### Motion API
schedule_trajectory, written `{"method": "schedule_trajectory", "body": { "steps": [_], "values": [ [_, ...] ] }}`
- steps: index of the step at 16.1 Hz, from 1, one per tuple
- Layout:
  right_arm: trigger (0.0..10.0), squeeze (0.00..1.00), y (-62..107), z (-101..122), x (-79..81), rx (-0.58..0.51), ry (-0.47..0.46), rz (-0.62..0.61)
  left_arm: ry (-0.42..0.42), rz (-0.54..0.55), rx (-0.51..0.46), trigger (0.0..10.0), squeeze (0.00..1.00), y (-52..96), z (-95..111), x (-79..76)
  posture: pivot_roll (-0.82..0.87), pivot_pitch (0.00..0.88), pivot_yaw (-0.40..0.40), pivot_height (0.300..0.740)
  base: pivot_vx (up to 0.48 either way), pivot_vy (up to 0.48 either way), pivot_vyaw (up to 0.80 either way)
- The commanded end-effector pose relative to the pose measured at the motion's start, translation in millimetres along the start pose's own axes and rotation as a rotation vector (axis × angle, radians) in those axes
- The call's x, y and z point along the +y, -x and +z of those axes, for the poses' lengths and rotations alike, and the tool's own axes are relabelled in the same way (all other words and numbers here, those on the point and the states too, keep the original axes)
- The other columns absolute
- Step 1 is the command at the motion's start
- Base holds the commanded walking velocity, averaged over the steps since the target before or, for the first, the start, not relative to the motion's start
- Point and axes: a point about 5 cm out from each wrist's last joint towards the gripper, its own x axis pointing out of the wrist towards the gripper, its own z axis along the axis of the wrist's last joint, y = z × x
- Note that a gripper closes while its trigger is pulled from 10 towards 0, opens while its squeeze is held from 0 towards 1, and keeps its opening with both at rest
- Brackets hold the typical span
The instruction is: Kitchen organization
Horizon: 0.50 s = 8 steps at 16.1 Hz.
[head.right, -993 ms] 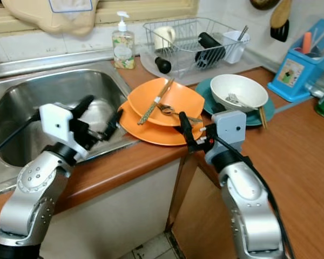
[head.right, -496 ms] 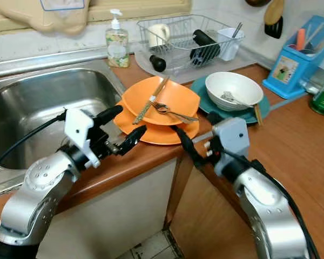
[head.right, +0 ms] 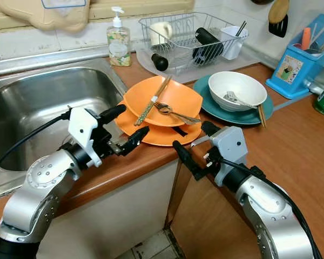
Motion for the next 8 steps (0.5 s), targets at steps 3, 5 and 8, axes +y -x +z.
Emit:
{"method": "schedule_trajectory", "body": {
  "steps": [3,5,8],
  "values": [
    [10.0,0.00,1.8,4,2.8,0.000,0.013,0.044,-0.016,-0.011,0.014,4.5,0.00,-5.8,-1,0.0,-0.15,0.000,-0.004,0.740,0.000,0.000,0.00],
    [10.0,0.00,1.5,3,4.7,0.012,0.022,0.062,-0.029,-0.002,0.040,5.1,0.00,-8.6,-5,1.5,-0.15,0.000,-0.004,0.740,0.000,0.000,0.00],
    [10.0,0.00,0.7,2,6.0,0.014,0.025,0.069,-0.044,0.019,0.082,4.6,0.00,-13.3,-13,4.2,-0.15,0.000,-0.003,0.740,0.000,0.000,0.00]
  ]
}}
